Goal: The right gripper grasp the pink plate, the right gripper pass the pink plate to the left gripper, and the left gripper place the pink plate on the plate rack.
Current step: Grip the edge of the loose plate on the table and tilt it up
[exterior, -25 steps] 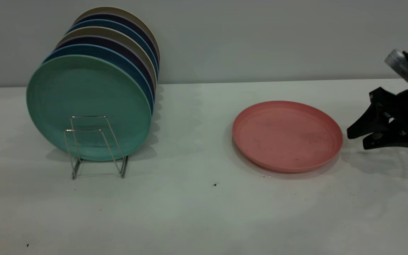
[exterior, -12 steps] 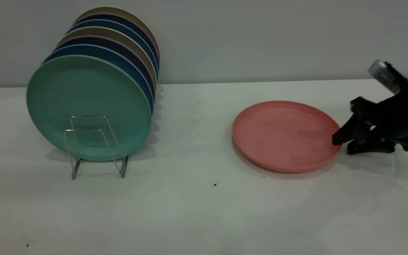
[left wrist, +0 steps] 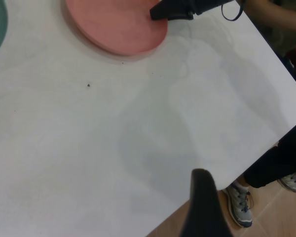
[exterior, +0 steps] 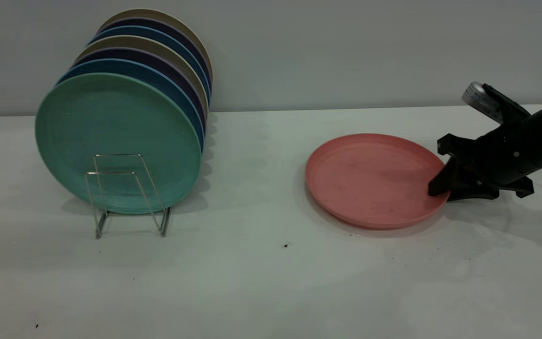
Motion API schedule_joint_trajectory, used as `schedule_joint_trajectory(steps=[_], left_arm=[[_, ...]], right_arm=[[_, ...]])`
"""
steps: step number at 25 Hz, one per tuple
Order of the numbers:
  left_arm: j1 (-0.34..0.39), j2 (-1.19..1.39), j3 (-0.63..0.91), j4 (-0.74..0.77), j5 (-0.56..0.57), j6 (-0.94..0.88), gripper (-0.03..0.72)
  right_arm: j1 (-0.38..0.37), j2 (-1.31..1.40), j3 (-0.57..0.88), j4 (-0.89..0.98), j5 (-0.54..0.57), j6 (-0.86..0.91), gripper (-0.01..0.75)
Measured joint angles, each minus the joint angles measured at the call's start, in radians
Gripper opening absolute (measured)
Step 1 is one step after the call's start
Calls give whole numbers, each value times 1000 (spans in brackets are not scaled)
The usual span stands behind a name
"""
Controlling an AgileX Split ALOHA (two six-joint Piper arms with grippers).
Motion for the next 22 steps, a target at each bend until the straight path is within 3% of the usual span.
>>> schedule_joint_trajectory(steps=[2,5,16,22], left_arm=[[0,0,0,0,0,0,545],[0,0,0,-2,0,-1,545],[0,0,0,-20,0,0,539],[0,1,0,-21,-1,-53,512]], right_arm=[[0,0,0,1,-10,0,58],[0,0,0,1,-13,1,13],[0,6,0,38,86,0,18],[0,6,0,30,219,0,19]])
